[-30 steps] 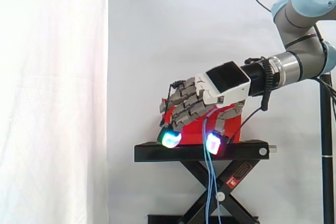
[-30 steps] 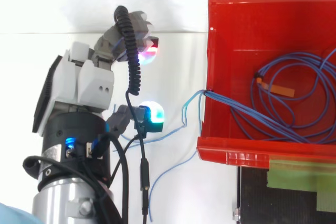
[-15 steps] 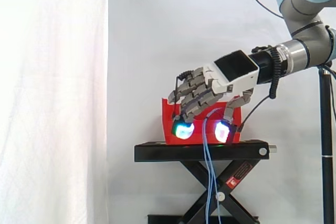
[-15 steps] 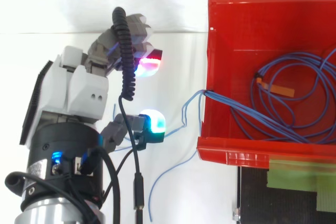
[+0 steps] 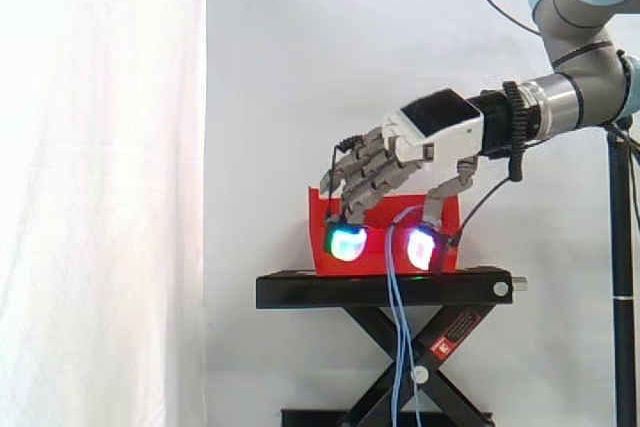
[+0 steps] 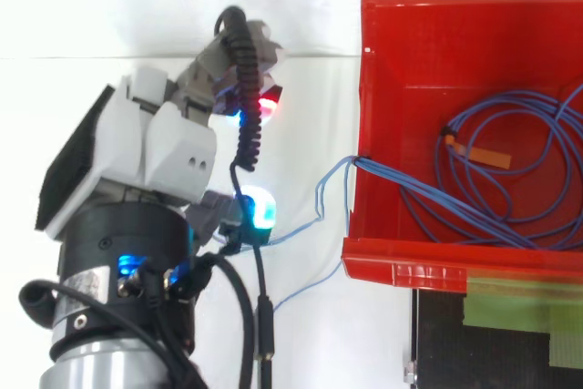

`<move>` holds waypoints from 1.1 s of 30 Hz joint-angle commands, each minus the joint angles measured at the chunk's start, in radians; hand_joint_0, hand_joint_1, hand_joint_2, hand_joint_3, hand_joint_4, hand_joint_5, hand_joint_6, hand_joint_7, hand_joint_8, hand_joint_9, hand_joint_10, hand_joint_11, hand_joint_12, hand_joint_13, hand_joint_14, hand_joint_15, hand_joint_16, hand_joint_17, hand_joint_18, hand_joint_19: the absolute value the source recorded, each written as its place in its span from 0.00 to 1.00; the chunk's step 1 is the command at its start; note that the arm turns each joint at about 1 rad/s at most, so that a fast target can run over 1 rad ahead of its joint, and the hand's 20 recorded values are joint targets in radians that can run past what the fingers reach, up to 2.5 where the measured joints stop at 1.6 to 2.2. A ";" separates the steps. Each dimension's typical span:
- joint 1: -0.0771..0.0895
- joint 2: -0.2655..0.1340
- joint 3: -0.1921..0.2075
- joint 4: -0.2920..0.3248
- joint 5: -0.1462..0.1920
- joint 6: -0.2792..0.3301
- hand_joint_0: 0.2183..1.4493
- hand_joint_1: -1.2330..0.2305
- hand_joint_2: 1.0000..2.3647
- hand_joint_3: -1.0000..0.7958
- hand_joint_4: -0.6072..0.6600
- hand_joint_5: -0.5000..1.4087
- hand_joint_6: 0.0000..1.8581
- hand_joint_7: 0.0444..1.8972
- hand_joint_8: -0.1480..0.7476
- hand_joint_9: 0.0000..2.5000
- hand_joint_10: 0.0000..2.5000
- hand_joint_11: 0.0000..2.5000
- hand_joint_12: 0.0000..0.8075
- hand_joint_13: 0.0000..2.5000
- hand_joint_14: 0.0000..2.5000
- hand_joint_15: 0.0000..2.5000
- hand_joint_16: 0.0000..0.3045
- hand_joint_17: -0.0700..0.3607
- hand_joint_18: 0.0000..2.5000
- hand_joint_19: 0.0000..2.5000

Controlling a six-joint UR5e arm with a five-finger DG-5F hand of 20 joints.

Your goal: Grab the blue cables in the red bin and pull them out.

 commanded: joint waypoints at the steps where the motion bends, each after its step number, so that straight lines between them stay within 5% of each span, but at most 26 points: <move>1: -0.008 0.000 -0.025 0.105 -0.016 0.099 0.44 0.14 0.00 0.00 0.65 0.64 0.01 0.37 0.48 0.26 0.01 0.27 0.47 0.17 0.01 0.16 0.18 0.45 0.20 0.26; 7: -0.013 0.000 -0.128 0.246 -0.050 0.164 0.44 0.14 0.00 0.00 0.66 0.64 0.01 0.37 0.48 0.26 0.01 0.27 0.47 0.17 0.01 0.16 0.18 0.45 0.20 0.26; 10: -0.016 0.000 -0.119 0.294 -0.074 0.162 0.44 0.14 0.00 0.00 0.65 0.64 0.01 0.37 0.47 0.26 0.01 0.27 0.47 0.18 0.01 0.16 0.18 0.45 0.20 0.26; 16: -0.021 0.000 -0.077 0.291 -0.116 0.131 0.44 0.14 0.00 0.00 0.66 0.64 0.01 0.37 0.48 0.26 0.01 0.27 0.47 0.18 0.01 0.16 0.18 0.45 0.20 0.26; 19: -0.028 0.000 -0.073 0.257 -0.116 0.124 0.44 0.14 0.00 0.00 0.66 0.64 0.01 0.36 0.47 0.26 0.01 0.27 0.47 0.18 0.01 0.16 0.18 0.45 0.20 0.26; 21: -0.036 0.000 -0.027 0.102 -0.125 0.104 0.44 0.15 0.00 0.00 0.66 0.64 0.01 0.37 0.48 0.26 0.01 0.27 0.47 0.18 0.01 0.16 0.18 0.45 0.20 0.26; 24: -0.042 0.000 -0.020 0.045 -0.123 0.068 0.44 0.15 0.00 0.00 0.66 0.64 0.01 0.37 0.48 0.26 0.01 0.27 0.47 0.18 0.01 0.16 0.18 0.45 0.20 0.26; 33: -0.057 0.000 -0.022 -0.001 -0.127 0.044 0.44 0.15 0.00 0.00 0.66 0.64 0.01 0.37 0.48 0.26 0.01 0.27 0.47 0.18 0.01 0.16 0.18 0.45 0.20 0.26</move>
